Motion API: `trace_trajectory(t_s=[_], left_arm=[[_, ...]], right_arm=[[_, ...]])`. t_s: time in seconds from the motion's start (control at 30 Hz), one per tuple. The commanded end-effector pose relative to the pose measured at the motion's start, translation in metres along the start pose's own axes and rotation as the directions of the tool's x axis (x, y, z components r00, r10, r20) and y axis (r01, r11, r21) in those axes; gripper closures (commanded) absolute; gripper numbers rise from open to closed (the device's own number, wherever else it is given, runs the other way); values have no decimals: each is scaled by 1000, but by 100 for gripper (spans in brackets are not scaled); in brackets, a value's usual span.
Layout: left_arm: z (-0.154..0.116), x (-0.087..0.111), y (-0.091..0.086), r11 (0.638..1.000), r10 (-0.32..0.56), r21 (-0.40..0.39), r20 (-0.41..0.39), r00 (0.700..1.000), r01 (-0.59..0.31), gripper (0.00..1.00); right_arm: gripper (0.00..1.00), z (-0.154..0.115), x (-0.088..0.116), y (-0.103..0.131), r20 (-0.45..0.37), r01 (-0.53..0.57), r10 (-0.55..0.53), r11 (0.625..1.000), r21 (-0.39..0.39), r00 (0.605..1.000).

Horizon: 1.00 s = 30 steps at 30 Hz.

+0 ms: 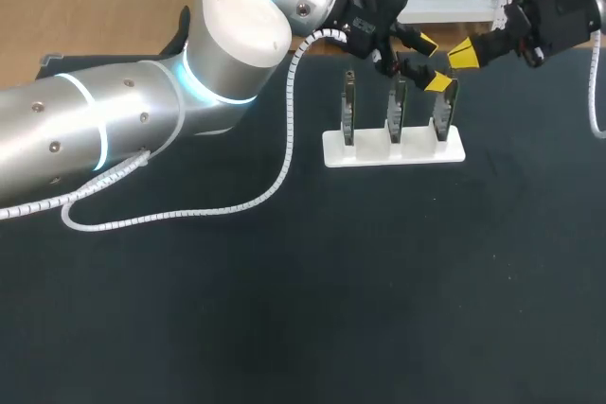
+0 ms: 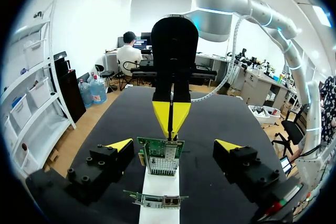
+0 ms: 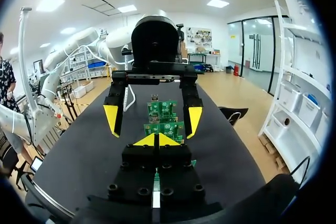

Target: Pick up the optical module with the left hand, and insert it into the network port with the right hand.

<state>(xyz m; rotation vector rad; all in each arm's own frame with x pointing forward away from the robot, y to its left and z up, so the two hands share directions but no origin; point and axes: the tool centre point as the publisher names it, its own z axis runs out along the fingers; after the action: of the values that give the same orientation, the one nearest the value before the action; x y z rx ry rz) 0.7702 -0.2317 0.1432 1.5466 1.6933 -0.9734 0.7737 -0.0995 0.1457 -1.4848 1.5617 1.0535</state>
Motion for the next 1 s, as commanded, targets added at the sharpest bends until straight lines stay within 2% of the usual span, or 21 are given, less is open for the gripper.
trace_trajectory(t_s=[0.03,0.57,1.0], left_arm=[[0,-1,2,1000,-3,3,-6,1000,3,0],[0,-1,2,1000,-3,3,-6,1000,3,0],[0,-1,2,1000,-3,3,-6,1000,3,0]], right_arm=[[100,3,5,2,-2,-4,4,1000,3,1000],[100,6,11,2,-14,-18,18,1000,-6,1000],[100,-3,-10,1,26,19,-20,1000,14,999]])
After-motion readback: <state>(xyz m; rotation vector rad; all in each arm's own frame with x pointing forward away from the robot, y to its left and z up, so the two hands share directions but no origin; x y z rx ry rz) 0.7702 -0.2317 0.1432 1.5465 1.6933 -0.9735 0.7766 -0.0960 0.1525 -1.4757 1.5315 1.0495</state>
